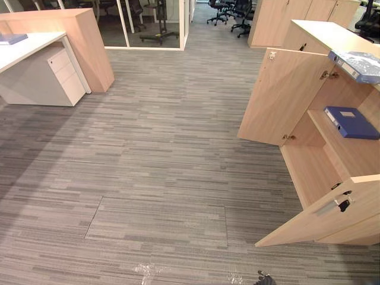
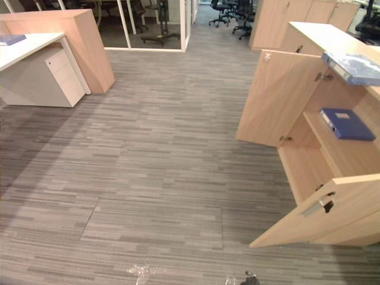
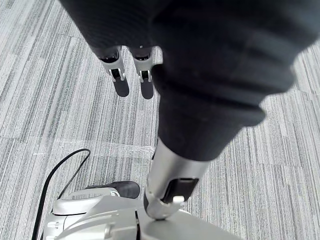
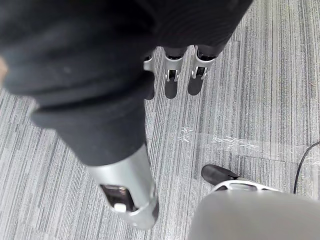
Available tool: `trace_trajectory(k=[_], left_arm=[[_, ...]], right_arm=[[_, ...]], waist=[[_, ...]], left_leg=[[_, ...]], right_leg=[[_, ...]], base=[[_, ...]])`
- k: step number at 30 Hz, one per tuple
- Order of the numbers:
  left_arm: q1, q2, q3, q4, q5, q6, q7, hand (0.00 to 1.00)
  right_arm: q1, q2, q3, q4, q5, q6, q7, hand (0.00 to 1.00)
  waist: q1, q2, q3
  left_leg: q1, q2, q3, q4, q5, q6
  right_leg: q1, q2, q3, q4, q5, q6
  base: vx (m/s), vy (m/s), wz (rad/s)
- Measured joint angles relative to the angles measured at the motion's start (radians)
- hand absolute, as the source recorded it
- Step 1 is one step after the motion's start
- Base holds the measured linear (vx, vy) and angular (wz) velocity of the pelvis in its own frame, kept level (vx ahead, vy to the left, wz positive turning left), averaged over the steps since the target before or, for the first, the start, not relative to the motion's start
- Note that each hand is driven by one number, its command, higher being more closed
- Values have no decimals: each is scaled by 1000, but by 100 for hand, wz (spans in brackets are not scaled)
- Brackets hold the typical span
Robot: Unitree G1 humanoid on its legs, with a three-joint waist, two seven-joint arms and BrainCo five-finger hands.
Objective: Walk over to the cabinet, pick up the folder, carry it to the office cabinet, place the folder inside the office cabinet, then close the office cabinet door
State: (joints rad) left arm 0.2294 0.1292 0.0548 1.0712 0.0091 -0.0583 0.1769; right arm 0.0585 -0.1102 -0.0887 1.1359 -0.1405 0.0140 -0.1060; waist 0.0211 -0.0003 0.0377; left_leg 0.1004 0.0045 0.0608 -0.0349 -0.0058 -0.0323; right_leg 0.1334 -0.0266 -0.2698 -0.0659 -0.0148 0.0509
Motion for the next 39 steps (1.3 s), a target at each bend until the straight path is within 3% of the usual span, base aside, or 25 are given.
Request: trace_trajectory(k=[8,12,26,37,39], left_arm=[[-13,0,4,-1,-38,-12,-14,0],[-12,0,4,-1,-49,-16,-16,0],[-21,0,-5,-5,57,-44,4,0],[-27,6,-26,-6,64,-46,13,0],[-28,6,-27,-22,60,-46,15,0]], right_arm=[[-38,14,0,-1,0,0,15,0],[-48,66,0,-3,-1,-1,19,0],[-62,77,3,-2,-3,-6,16,0],[-64,79,3,-1,-2,-8,8,0],[-66,78,3,-1,2,-9,4,0]], waist=[[1,2,22],[2,2,23],[10,-1,30],[16,-6,45],[16,-10,63]], left_leg=[[24,2,13,-14,-1,-10],[30,4,13,-14,-2,-11],[25,3,9,-17,-2,-10],[44,-1,3,-9,-3,-10],[13,-4,1,57,-37,-2]], right_leg=[[16,2,0,-6,-1,5],[24,4,0,-12,-1,4],[22,5,-6,-16,2,-1],[54,0,-28,-15,2,-1],[51,-8,-32,-1,-5,-10]], base=[[4,-3,-3],[0,0,0],[0,0,0],[-3,0,2],[-67,27,6]])
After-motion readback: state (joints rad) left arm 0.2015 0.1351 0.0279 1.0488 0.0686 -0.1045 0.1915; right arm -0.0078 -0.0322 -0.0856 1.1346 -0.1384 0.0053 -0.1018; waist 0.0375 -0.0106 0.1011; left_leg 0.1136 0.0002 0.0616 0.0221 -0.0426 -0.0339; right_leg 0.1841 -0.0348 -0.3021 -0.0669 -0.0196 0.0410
